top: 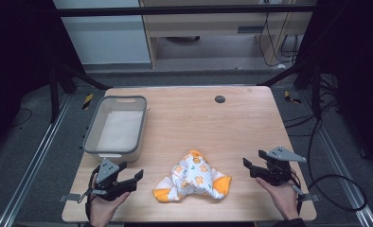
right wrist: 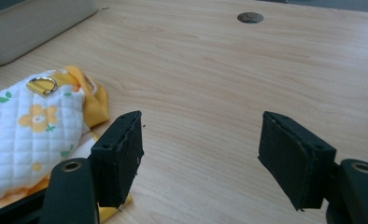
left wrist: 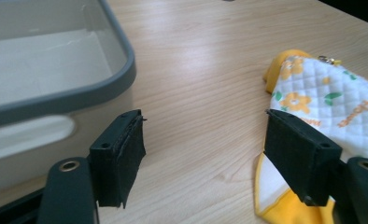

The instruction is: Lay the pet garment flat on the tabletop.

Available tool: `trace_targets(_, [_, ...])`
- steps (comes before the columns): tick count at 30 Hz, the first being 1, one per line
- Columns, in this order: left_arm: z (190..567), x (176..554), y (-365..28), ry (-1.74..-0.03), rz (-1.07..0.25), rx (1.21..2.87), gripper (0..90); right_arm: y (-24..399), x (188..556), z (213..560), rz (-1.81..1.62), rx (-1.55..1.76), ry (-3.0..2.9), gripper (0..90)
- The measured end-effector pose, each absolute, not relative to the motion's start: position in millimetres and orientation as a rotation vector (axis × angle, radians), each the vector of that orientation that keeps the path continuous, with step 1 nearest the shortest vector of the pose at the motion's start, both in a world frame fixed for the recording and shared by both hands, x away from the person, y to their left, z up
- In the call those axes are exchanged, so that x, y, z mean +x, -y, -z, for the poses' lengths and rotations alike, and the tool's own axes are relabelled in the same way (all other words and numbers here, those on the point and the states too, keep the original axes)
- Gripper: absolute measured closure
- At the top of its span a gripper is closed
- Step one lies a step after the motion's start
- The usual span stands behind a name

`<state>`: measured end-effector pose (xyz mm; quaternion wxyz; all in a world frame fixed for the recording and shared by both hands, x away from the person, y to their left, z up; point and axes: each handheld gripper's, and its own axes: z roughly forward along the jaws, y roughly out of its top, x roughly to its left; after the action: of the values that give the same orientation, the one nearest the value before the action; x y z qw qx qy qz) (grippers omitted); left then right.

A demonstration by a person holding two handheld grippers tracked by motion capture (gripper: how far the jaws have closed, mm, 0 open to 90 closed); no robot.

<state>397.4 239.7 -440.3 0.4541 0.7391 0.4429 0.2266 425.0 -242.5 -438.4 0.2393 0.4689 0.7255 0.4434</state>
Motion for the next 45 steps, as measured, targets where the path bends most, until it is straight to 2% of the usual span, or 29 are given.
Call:
trace_targets(13, [414, 423, -205, -1.023, -0.582, 1.832, 31.9, 212, 447, 417, -1.232, 1.195, -2.012, 33.4])
trace_targets(18, [412, 434, -195, -1.029, -0.558, 1.823, 35.2, 200, 450, 422, -1.270, 1.176, -2.034, 34.9])
trace_targets(33, [448, 439, -162, -1.009, -0.487, 1.995, 36.6, 176, 449, 451, -1.241, 1.165, -2.172, 38.2])
trace_targets(45, [468, 443, -140, -0.990, -0.356, 2.096, 40.7, 151, 450, 469, -1.303, 1.146, -2.301, 45.2])
